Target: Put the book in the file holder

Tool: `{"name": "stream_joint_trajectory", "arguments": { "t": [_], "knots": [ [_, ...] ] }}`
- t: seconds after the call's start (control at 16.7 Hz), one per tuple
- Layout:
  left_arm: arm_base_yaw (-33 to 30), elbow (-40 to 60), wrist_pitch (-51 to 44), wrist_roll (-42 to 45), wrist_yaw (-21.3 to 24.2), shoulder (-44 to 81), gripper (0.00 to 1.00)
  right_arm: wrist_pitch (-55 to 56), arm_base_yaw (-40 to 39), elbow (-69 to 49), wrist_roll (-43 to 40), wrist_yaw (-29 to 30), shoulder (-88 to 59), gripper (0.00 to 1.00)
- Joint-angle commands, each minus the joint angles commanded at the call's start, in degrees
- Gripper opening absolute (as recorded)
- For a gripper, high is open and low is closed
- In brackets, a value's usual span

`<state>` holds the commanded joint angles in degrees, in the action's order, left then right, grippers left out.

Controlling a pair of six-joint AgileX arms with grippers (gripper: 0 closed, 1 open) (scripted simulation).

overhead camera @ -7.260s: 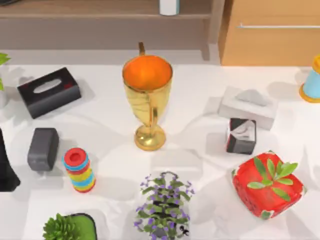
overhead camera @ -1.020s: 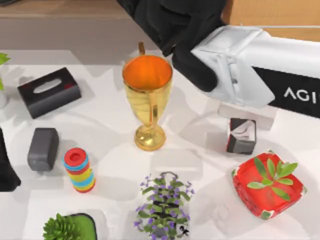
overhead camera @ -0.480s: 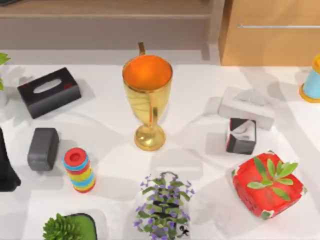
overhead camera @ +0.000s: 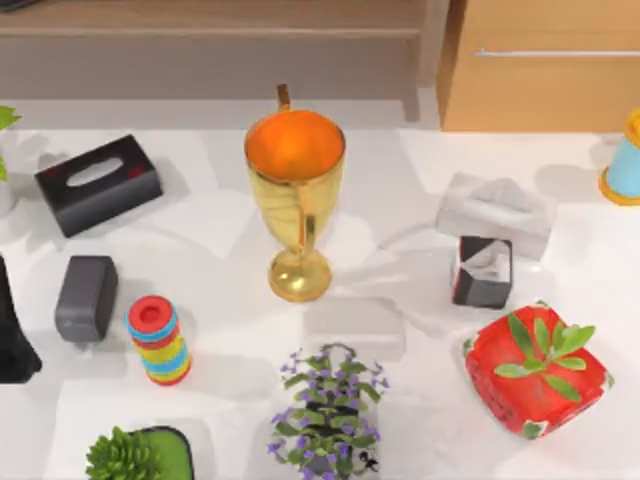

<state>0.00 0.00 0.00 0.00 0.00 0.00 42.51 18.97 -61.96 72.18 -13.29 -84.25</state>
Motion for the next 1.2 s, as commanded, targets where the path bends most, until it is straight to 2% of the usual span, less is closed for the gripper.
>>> {"name": "stream_joint_trajectory", "arguments": {
  "t": [0.3, 0.54, 0.96, 1.2],
  "knots": [
    [0.00, 0.00, 0.00, 0.00, 0.00, 0.00, 1.00, -2.44, 16.59, 10.04, 4.83, -3.51, -5.97, 0.00],
    [0.00, 0.00, 0.00, 0.00, 0.00, 0.00, 1.00, -4.07, 21.73, 14.24, 7.53, -6.24, -13.01, 0.00],
    [0.00, 0.00, 0.00, 0.00, 0.00, 0.00, 1.00, -2.93, 13.20, 11.39, 10.45, -11.69, -21.83, 0.00],
    [0.00, 0.00, 0.00, 0.00, 0.00, 0.00, 1.00, -2.67, 10.69, 10.66, 10.78, -12.60, -23.39, 0.00]
  ]
}}
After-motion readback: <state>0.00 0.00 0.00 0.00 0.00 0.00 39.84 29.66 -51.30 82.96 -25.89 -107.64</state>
